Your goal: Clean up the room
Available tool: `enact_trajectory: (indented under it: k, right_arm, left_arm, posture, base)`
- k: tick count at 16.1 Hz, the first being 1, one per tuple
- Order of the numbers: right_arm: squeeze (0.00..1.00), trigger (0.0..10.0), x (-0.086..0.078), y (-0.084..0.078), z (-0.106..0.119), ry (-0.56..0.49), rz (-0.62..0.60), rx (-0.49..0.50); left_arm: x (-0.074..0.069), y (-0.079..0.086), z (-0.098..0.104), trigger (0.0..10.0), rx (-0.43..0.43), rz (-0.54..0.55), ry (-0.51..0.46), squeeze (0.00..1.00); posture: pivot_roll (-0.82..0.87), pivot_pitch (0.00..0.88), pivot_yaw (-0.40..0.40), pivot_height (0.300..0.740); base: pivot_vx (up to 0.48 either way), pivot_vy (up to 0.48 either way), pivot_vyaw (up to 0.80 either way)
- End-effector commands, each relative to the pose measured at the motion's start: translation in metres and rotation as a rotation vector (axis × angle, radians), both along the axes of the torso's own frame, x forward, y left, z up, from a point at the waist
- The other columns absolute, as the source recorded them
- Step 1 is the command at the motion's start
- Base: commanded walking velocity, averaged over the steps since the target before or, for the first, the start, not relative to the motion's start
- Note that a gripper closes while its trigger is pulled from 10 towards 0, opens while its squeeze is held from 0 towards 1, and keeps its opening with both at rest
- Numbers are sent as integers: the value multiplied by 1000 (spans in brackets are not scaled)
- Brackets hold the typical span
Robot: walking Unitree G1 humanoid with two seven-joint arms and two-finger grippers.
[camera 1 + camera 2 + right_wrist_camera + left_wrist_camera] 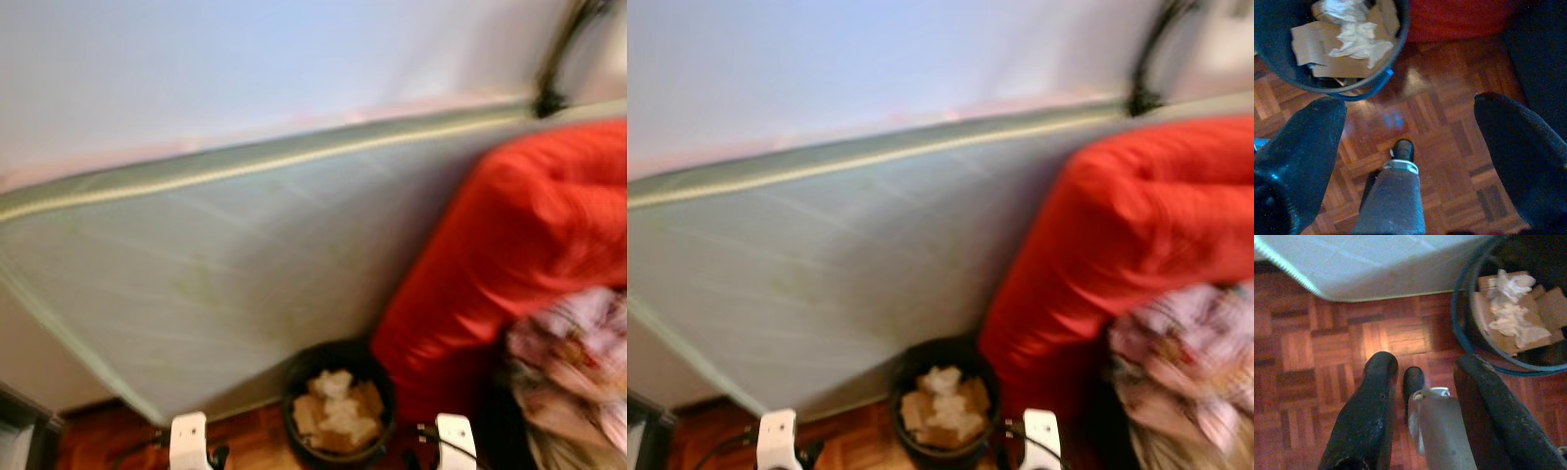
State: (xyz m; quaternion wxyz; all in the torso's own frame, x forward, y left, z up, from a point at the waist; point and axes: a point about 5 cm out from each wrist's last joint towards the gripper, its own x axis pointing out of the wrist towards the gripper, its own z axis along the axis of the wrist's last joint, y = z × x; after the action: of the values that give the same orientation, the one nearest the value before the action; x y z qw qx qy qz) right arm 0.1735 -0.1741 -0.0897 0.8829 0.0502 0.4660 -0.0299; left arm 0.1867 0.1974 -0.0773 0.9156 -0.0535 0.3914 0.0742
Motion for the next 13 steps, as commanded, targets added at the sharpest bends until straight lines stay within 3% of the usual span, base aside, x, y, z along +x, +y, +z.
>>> enact_trajectory:
  k: [1,3,6,13]
  right_arm:
    - [0,10000,-3,0,-1,15,9,-4]
    - [0,10000,-3,0,-2,16,9,-3]
    - [0,10000,-4,1,-2,20,12,-4]
    - [0,10000,-4,1,-2,24,21,-7]
  left_arm:
    - [-1,0,-1,10000,-10,13,8,0]
    - [-1,0,-1,10000,-2,0,12,0]
    - [-1,0,-1,10000,7,-8,16,0]
    - [-2,0,-1,10000,-4,-5,14,0]
  posture:
    - [81,34,-19,740]
    - [82,35,-18,740]
    - [80,37,-18,740]
    - [74,22,-15,740]
  base:
    - [0,0,-788]
    - [0,0,-788]
    - [0,-410,-788]
    - [0,0,-788]
